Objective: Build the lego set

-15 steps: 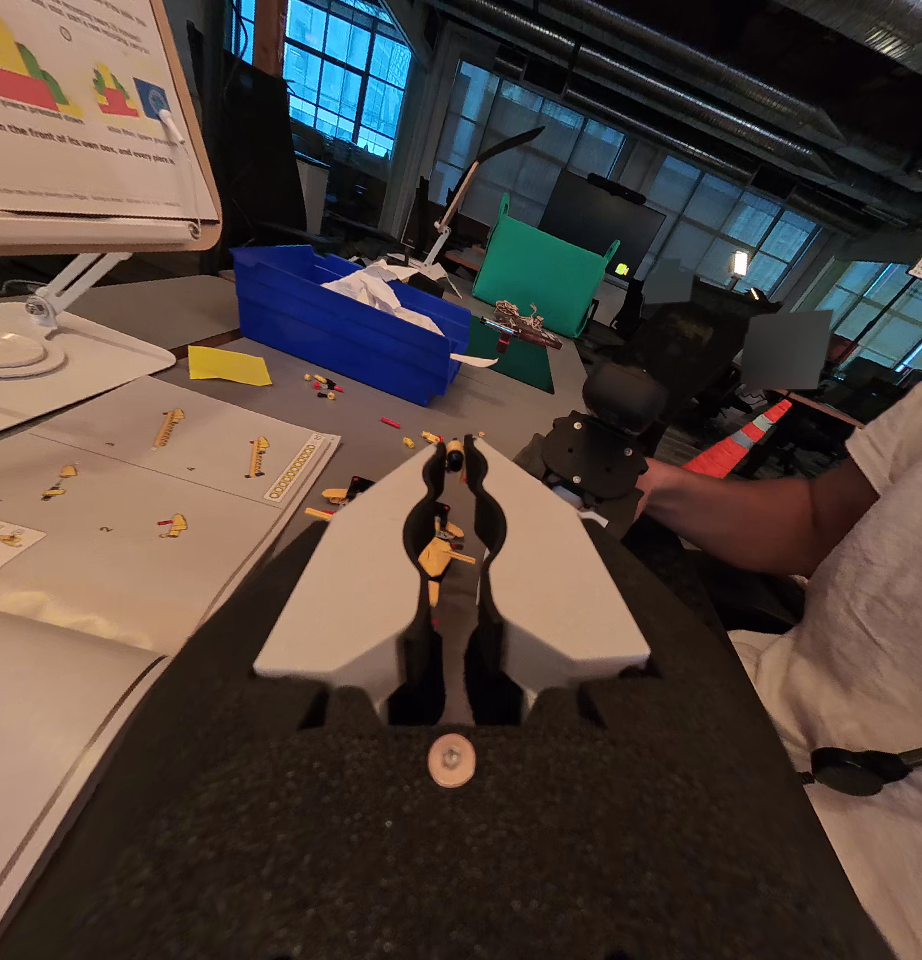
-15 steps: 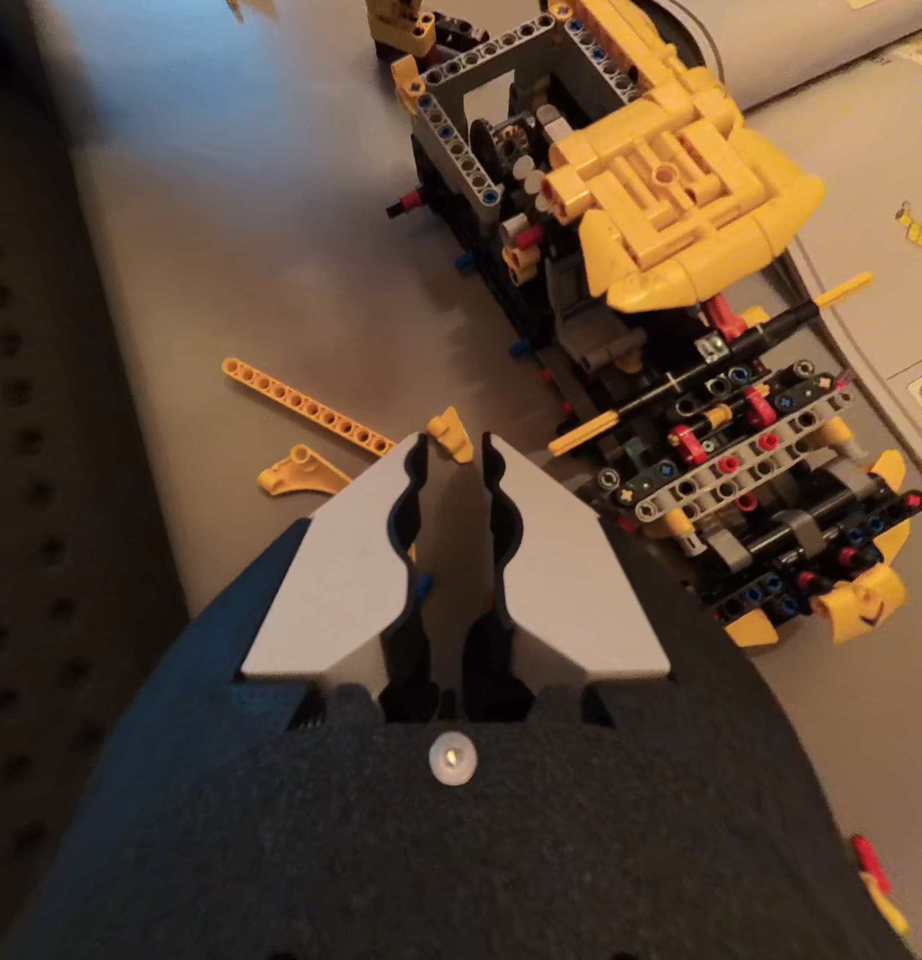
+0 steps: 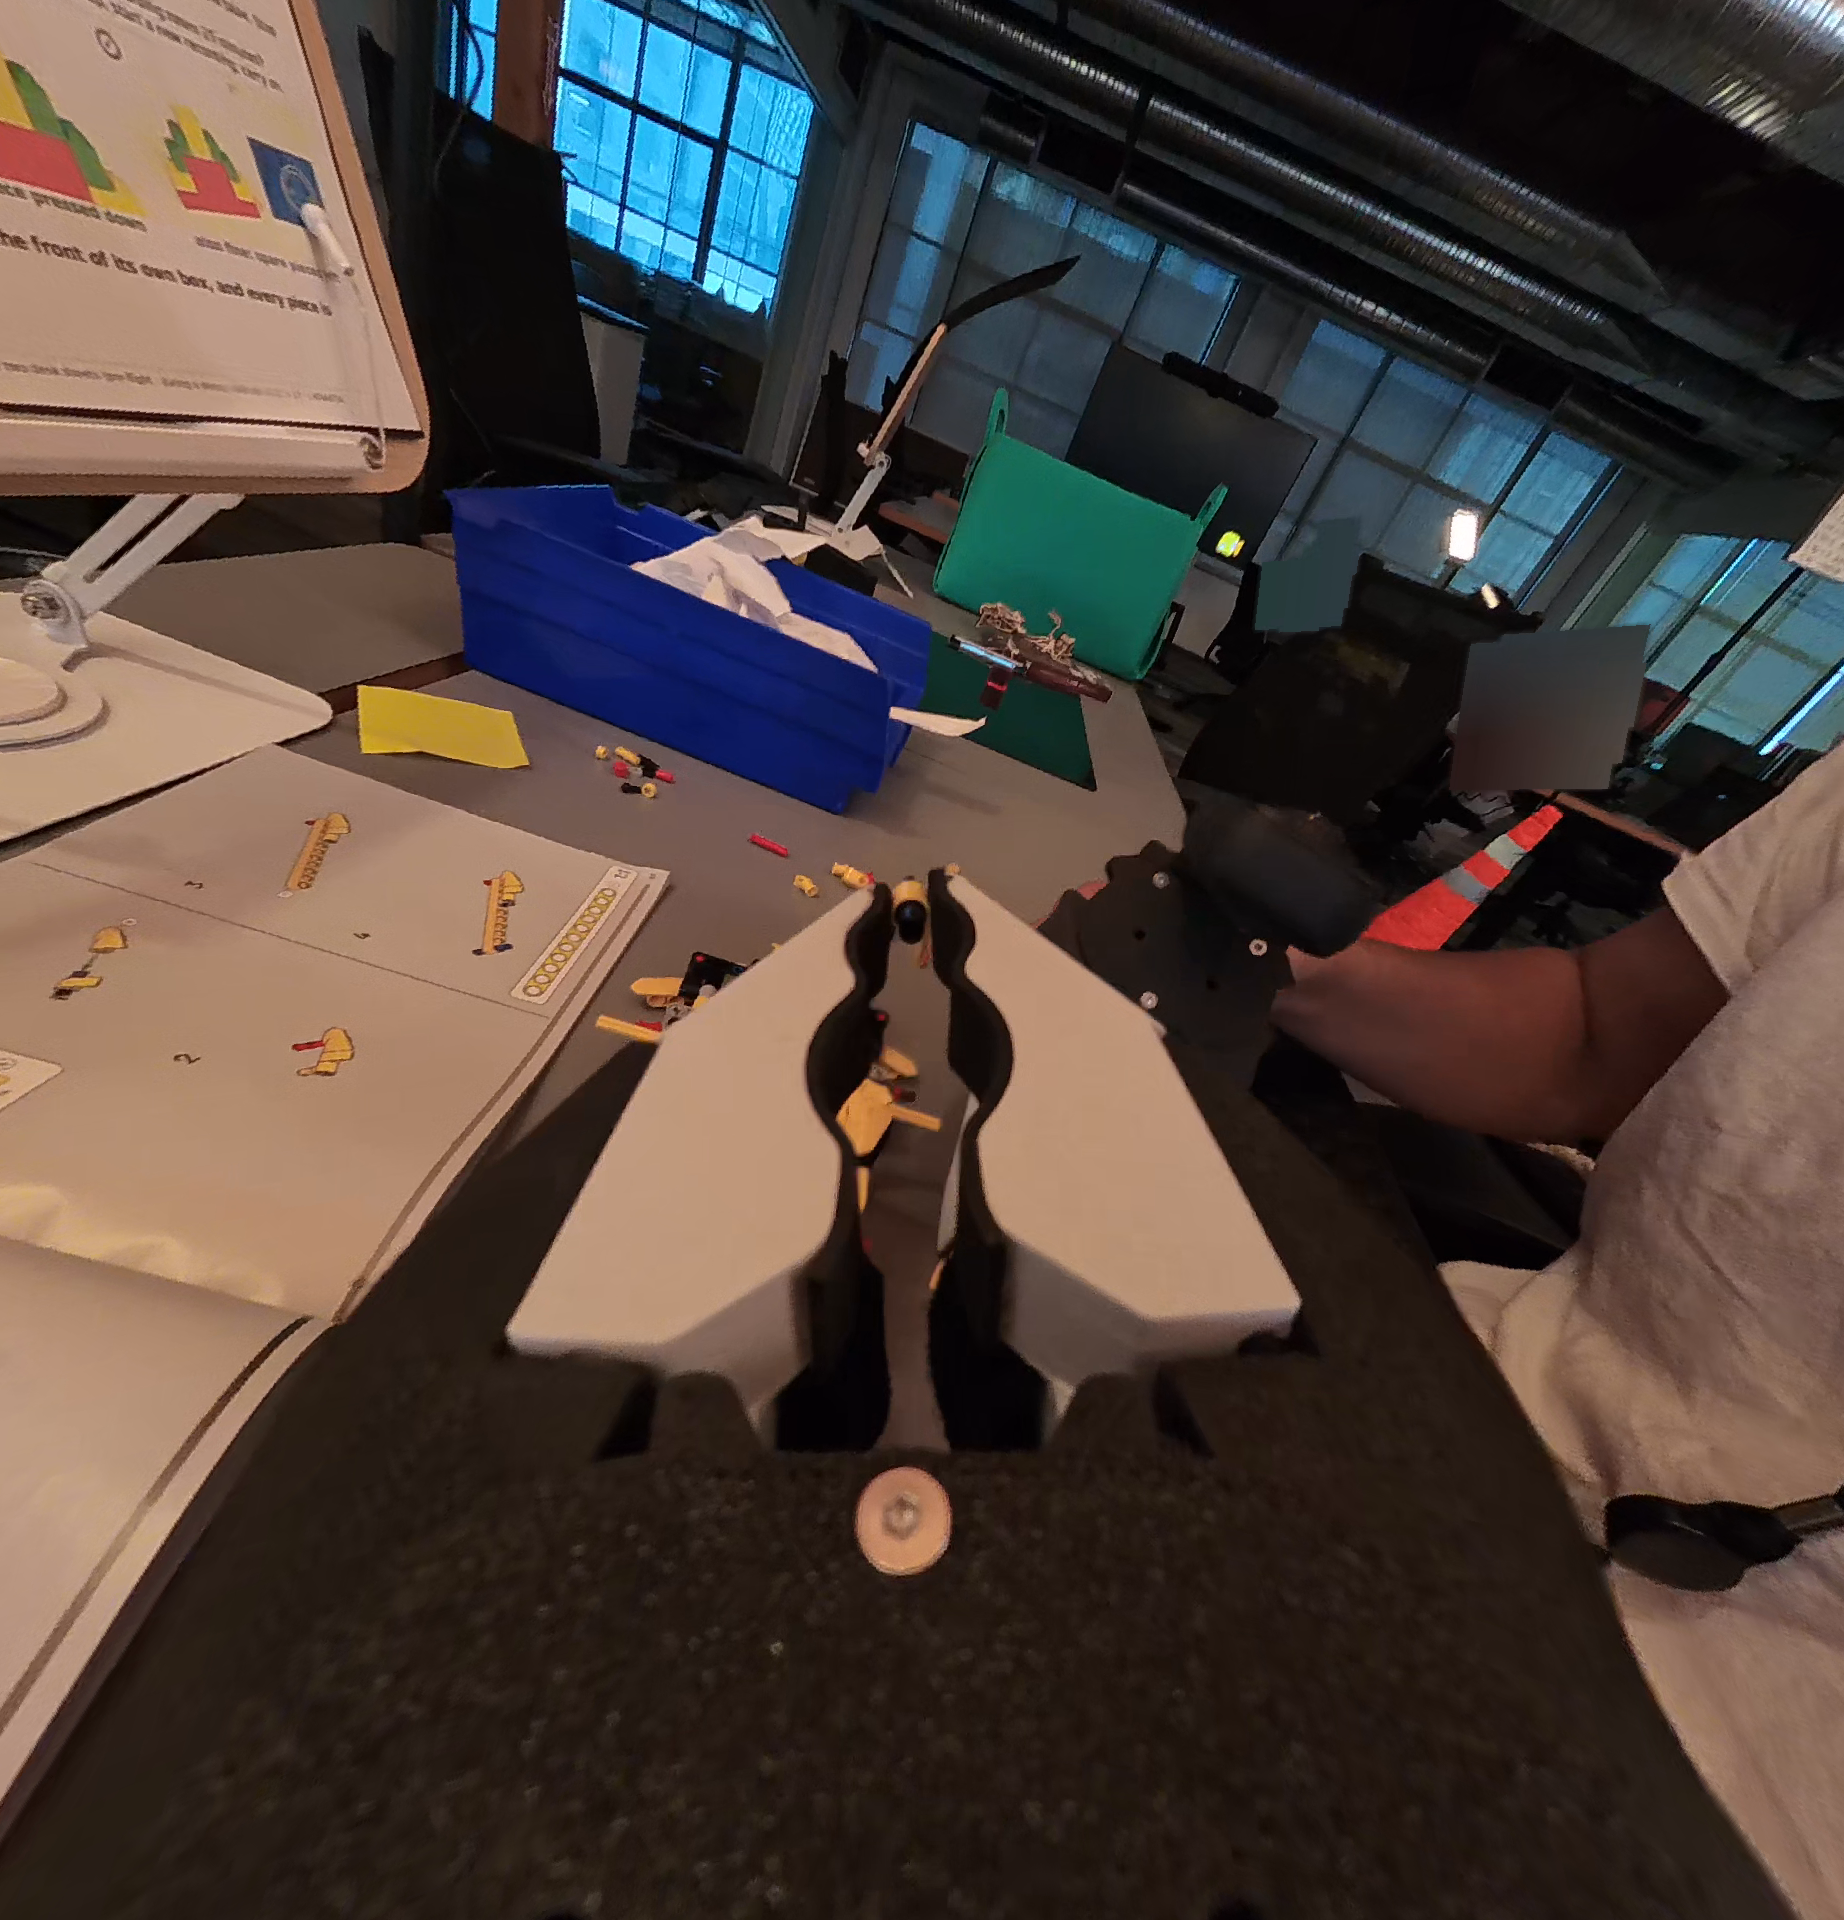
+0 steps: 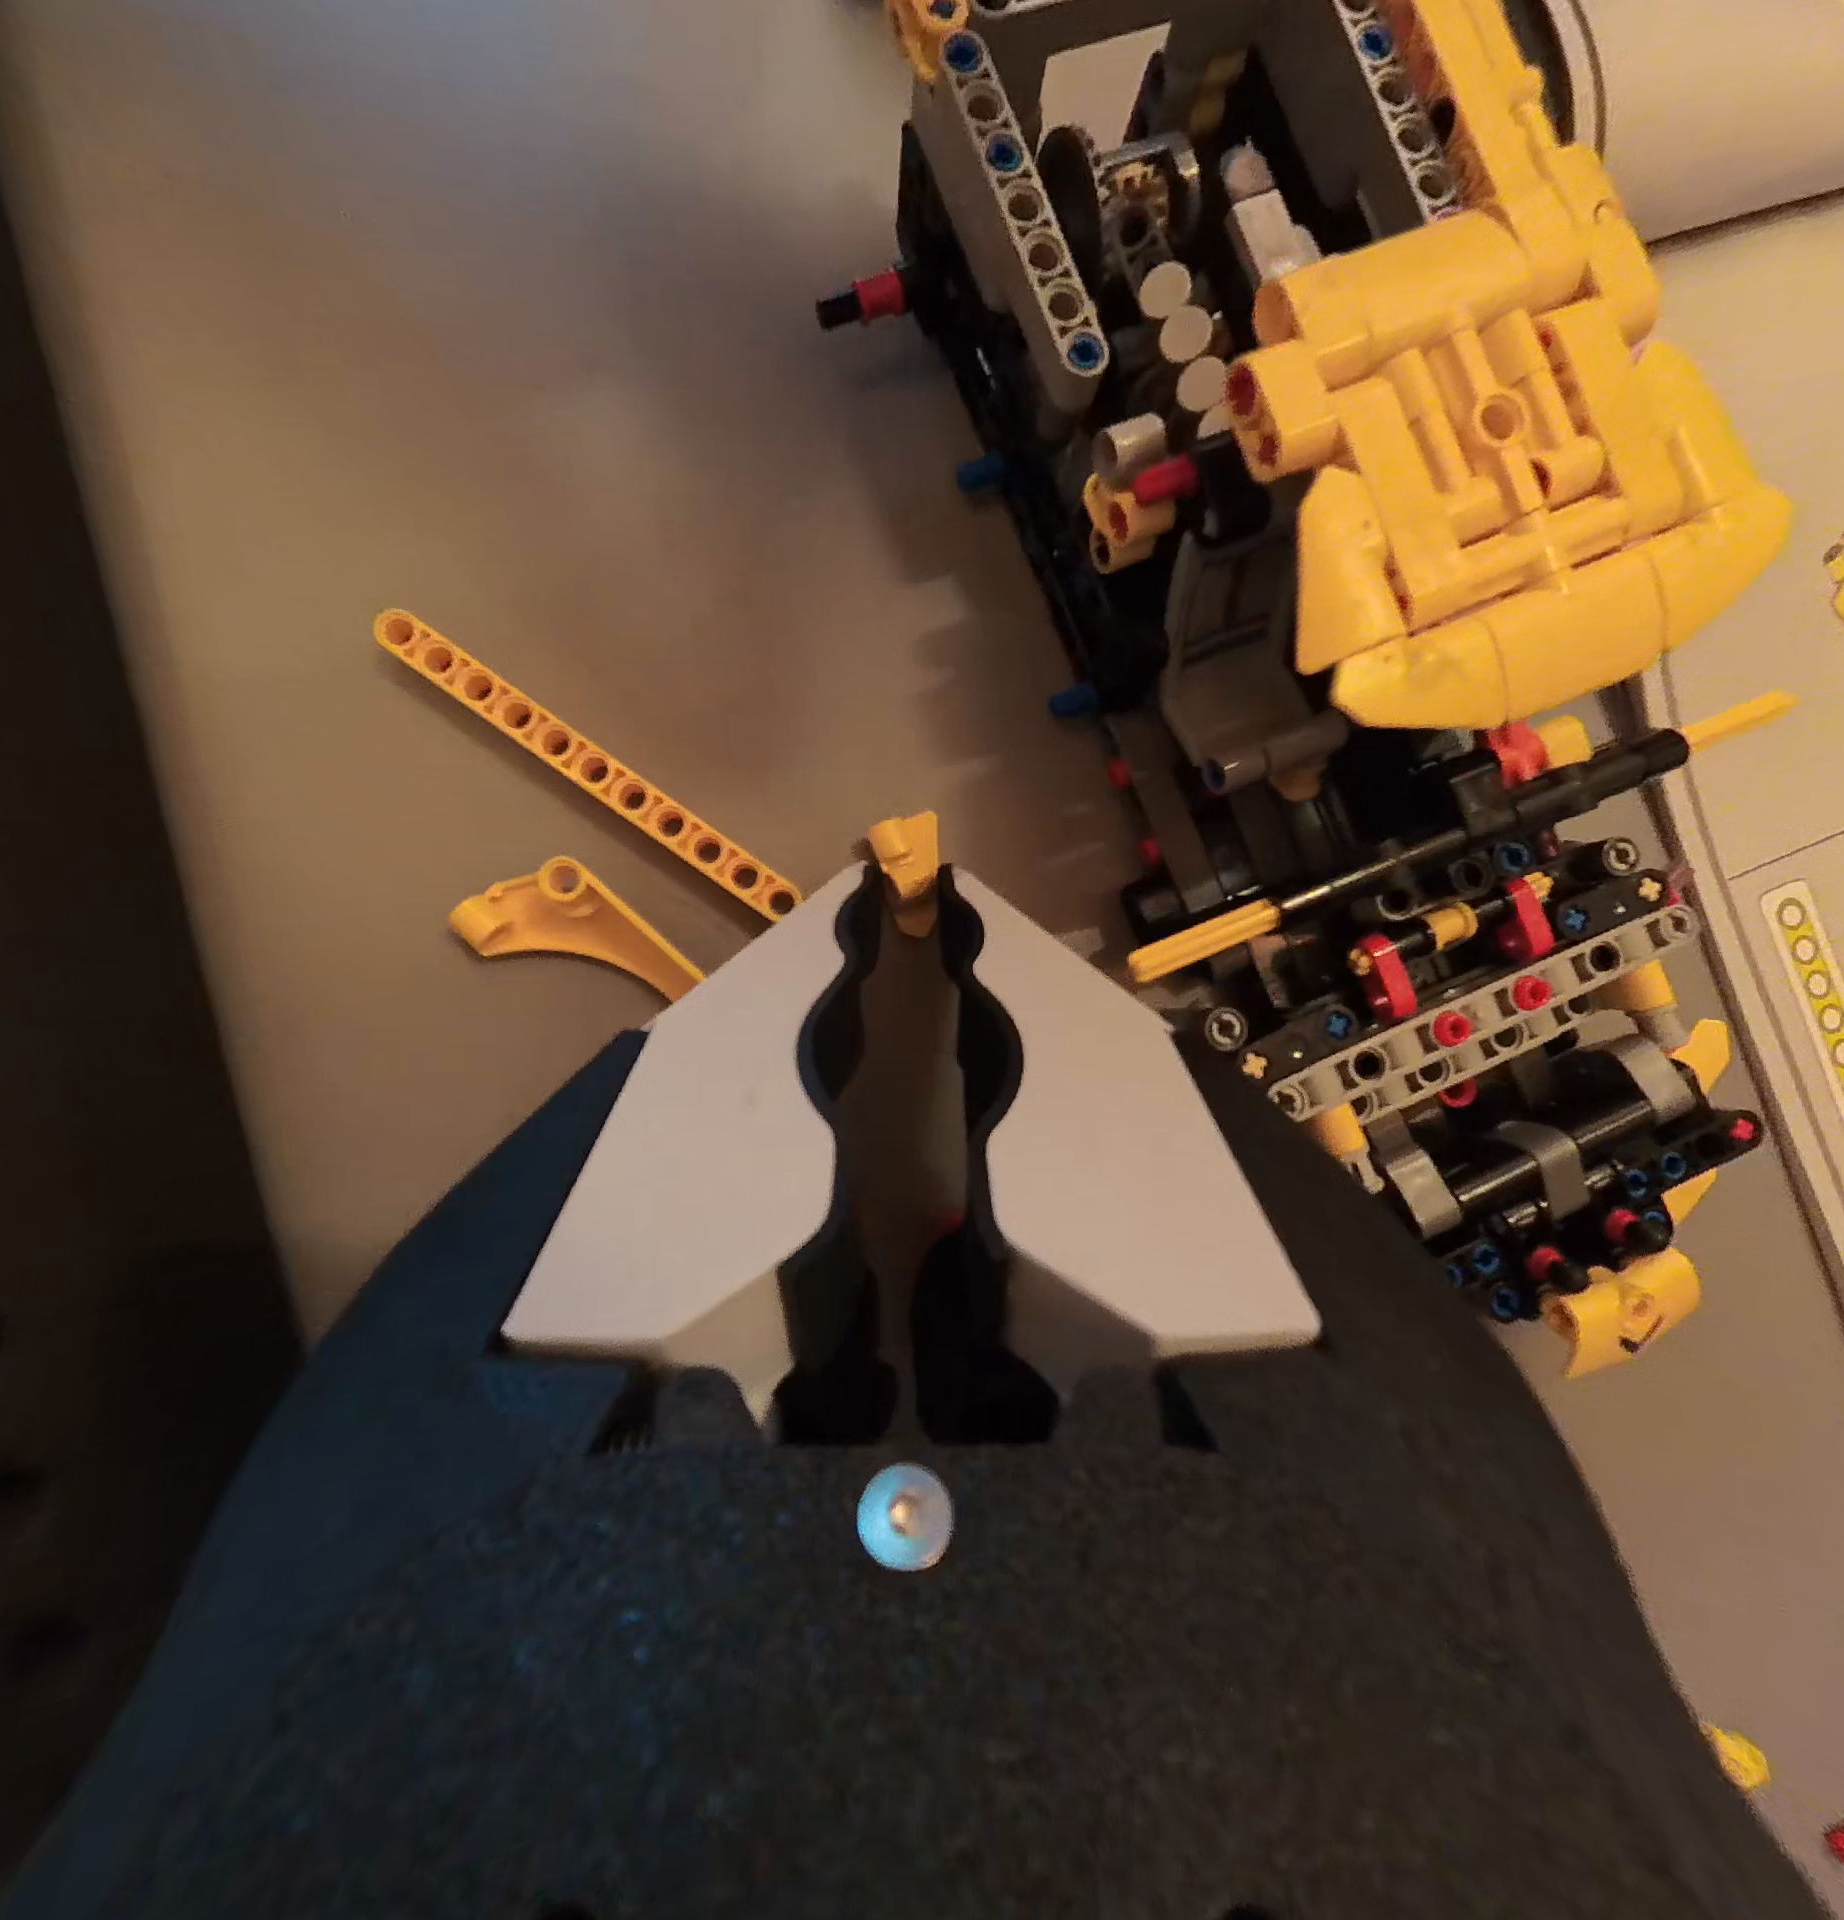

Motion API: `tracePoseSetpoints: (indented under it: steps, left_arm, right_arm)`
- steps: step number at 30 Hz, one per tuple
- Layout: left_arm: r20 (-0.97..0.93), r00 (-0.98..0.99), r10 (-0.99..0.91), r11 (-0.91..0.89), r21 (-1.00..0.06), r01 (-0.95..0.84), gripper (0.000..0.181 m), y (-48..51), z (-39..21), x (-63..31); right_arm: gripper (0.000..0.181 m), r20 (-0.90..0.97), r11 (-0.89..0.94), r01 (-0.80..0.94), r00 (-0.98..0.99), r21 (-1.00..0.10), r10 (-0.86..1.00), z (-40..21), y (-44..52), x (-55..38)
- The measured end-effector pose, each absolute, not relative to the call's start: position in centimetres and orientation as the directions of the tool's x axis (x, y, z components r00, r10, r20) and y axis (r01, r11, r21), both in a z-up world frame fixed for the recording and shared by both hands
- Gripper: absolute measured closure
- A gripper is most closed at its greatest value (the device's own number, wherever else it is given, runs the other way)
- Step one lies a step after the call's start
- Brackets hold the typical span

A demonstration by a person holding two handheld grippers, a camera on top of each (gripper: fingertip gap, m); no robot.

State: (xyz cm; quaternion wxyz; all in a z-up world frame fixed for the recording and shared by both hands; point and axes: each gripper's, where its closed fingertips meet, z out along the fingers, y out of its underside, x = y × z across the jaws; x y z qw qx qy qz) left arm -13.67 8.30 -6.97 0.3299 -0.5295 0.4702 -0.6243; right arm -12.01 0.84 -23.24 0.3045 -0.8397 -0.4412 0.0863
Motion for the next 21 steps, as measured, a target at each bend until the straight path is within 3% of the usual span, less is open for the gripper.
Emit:
tracePoseSetpoints:
  steps: [3,6,8,10,11,14,17,21]
  left_arm:
    - [0.376,-0.263,-0.888,-0.382,-0.924,-0.033,0.175,8.1,-6.0,-13.9]
    - [0.362,-0.32,-0.875,-0.403,-0.913,0.069,0.175,7.8,-4.3,-14.4]
    - [0.368,-0.339,-0.866,-0.416,-0.906,0.08,0.175,7.7,-4.0,-14.6]
    - [0.394,-0.356,-0.847,-0.451,-0.888,0.089,0.175,7.7,-3.7,-14.6]
    - [0.412,-0.372,-0.832,-0.476,-0.874,0.097,0.175,7.6,-3.5,-14.5]
    - [0.454,-0.403,-0.795,-0.532,-0.84,0.104,0.175,7.1,-3.1,-14.1]
    - [0.454,-0.356,-0.817,-0.511,-0.856,0.082,0.175,6.8,-3.9,-13.1]
    - [0.443,-0.297,-0.846,-0.477,-0.877,0.051,0.175,6.9,-4.9,-12.3]
  right_arm:
    - [0.172,0.14,-0.397,0.644,0.619,-0.655,0.773,-21.6,1.4,-12.1]
    - [0.172,0.066,-0.308,0.424,0.669,-0.852,0.741,-16.0,2.8,-12.8]
    - [0.173,0.036,-0.141,0.187,0.714,-0.972,0.7,-10.0,4.2,-12.3]
    - [0.173,0.076,0.111,0.005,0.756,-0.994,0.65,-4.7,5.0,-10.7]
    - [0.173,0.126,0.196,0.006,0.782,-0.981,0.61,-3.6,5.3,-10.2]
    - [0.172,0.397,0.284,0.299,0.818,-0.911,0.416,-3.9,7.0,-9.3]
    - [0.173,0.682,0.3,0.618,0.699,-0.727,0.213,-4.4,7.6,-9.1]
    - [0.173,0.809,0.276,0.767,0.582,-0.58,0.081,-4.6,7.7,-8.8]
